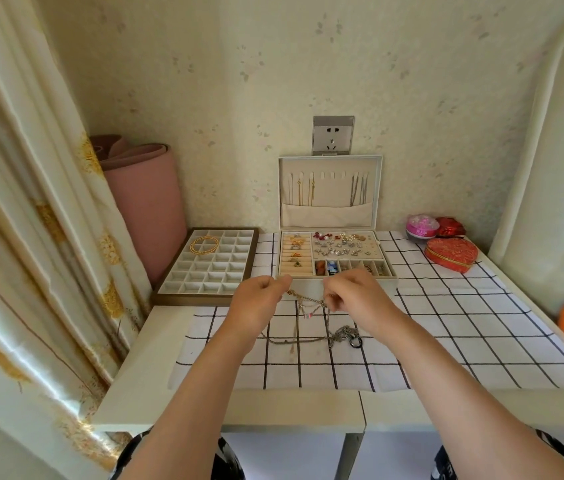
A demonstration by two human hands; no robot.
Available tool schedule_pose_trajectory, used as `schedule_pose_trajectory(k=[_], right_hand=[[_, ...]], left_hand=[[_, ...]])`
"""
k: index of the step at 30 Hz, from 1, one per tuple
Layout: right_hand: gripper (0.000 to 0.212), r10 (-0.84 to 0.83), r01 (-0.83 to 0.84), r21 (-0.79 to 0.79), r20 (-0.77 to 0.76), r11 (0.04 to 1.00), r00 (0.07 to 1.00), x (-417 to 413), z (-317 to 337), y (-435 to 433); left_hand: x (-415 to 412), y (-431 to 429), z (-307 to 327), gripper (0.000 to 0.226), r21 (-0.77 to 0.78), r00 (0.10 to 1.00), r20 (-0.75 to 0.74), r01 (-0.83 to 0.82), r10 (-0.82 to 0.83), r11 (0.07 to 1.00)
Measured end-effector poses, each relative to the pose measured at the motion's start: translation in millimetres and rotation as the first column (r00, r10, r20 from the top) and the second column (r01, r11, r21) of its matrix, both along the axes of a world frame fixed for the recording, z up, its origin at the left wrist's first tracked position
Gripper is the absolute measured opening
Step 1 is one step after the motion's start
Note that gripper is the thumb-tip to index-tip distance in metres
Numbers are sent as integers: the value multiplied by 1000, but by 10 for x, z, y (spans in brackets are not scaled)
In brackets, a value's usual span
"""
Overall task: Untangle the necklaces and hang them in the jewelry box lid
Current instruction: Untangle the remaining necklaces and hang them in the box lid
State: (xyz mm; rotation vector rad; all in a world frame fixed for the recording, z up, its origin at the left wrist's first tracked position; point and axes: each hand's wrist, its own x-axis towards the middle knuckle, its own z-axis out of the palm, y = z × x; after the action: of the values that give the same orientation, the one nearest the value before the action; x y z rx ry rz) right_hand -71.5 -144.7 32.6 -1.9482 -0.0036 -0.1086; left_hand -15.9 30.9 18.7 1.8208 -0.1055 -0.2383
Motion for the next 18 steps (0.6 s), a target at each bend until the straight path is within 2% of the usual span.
schedule_pose_trajectory(k=[4,7,9,13,15,16,18], right_hand=[[37,41,-62,-161,-130,985,991,-44,26,2],[37,47,-113,-385,-176,916,983,-55,0,-34],[36,39,-142,-481,-218,865,975,-51,-49,-44],[26,55,-152,-529,-195,835,979,-72,-91,-5],[9,53,-154,-507,-207,848,977,-82,-117,7],[20,34,-139,-500,-212,855,977,-85,-133,23],[58,-16,-81,-467,-201,881,979,-76,-178,82]], left_hand=[[-29,-11,8,42,-5,996,26,82,-81,997],[-43,-24,8,43,-6,993,55,104,-104,995],[-40,-25,13,43,-12,994,68,90,-89,996],[-54,-26,12,43,10,989,100,109,-109,994],[-69,-32,8,42,22,986,113,122,-124,992],[-75,-37,8,42,25,984,117,130,-132,991],[-88,-42,10,42,20,981,119,149,-151,989]])
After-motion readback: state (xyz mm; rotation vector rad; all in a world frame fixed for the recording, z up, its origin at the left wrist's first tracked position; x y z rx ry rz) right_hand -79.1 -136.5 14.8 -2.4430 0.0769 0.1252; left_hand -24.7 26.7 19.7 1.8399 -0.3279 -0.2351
